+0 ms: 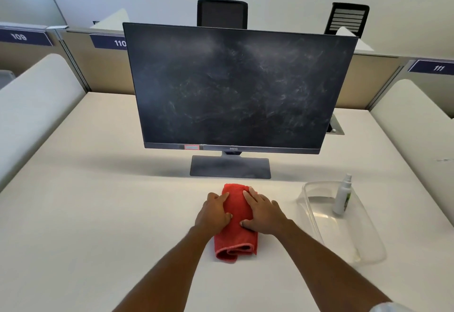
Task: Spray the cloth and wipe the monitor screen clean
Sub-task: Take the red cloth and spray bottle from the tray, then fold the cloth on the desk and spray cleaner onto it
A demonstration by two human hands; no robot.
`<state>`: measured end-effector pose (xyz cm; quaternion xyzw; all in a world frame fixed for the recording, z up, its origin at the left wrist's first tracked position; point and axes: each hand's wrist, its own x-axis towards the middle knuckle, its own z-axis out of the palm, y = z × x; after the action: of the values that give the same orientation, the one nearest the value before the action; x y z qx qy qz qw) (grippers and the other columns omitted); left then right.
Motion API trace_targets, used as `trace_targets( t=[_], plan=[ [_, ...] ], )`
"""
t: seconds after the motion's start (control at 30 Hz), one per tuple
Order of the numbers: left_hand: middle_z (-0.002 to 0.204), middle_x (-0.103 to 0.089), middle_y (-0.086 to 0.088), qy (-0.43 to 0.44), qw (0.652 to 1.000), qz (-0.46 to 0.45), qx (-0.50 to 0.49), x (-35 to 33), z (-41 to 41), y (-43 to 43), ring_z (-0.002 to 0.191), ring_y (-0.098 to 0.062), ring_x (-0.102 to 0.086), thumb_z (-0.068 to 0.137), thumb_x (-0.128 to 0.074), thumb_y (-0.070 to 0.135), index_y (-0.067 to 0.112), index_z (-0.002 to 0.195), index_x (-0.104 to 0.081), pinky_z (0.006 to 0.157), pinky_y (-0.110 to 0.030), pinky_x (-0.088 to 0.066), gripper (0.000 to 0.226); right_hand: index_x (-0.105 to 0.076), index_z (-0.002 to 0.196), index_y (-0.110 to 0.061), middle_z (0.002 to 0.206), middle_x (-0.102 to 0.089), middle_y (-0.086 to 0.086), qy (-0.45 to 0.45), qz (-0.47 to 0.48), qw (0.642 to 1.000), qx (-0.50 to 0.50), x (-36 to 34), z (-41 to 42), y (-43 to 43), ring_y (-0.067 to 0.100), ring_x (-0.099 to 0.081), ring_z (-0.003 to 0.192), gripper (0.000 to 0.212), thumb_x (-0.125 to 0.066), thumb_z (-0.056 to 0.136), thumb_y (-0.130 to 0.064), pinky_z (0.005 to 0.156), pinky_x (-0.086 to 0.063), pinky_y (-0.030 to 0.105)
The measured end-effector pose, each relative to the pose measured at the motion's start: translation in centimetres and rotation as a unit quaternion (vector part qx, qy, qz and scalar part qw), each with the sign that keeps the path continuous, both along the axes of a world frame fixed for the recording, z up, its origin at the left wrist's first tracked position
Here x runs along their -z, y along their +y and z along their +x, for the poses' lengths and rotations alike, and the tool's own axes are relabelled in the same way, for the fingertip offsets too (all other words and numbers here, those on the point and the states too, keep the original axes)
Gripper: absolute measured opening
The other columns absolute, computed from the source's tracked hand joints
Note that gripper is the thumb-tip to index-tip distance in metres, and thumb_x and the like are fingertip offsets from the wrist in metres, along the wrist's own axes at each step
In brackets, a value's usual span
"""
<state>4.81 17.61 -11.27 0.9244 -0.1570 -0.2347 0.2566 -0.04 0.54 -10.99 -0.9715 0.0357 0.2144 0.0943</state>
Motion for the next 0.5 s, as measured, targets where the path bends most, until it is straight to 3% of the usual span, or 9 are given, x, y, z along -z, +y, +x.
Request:
trace_targets(
  t=[0.17, 0.33, 0.5],
  plan=[
    [0.138, -0.044, -0.011, -0.007, 0.999, -0.023, -0.032, -1.0, 0.4, -0.6, 0.122, -0.028, -0.049, 0.089, -0.064, 0.036, 0.018, 0.145, -0.039, 0.102, -0.039, -0.044, 0.064, -0.011, 0.155, -0.020, 0.164, -0.007, 0.003, -0.028, 0.027, 0.999, 0.019, -1.1, 0.7, -0.6, 0.028, -0.020, 0.147, 0.096, -0.055, 0.081, -0.064, 0.115, -0.024, 0.049],
    [0.136, -0.054, -0.011, -0.091, 0.990, -0.093, -0.063, -3.0, 1.3, -2.1, 0.125, -0.027, -0.048, 0.093, -0.057, 0.023, 0.012, 0.133, -0.055, 0.105, -0.036, -0.036, 0.041, -0.031, 0.149, -0.015, 0.158, -0.029, 0.010, -0.136, 0.073, 0.984, 0.092, -3.3, 1.2, -1.4, 0.029, -0.034, 0.141, 0.069, -0.055, 0.092, -0.045, 0.112, -0.033, 0.042],
    [0.139, -0.054, -0.004, -0.090, 0.979, -0.165, -0.073, -5.5, 1.0, -6.6, 0.126, -0.021, -0.051, 0.094, -0.059, 0.021, 0.016, 0.132, -0.057, 0.106, -0.033, -0.039, 0.038, -0.043, 0.143, -0.014, 0.149, -0.044, 0.006, -0.222, 0.099, 0.957, 0.160, -5.7, 0.8, -3.7, 0.025, -0.045, 0.134, 0.053, -0.054, 0.096, -0.035, 0.107, -0.040, 0.036]
  ],
)
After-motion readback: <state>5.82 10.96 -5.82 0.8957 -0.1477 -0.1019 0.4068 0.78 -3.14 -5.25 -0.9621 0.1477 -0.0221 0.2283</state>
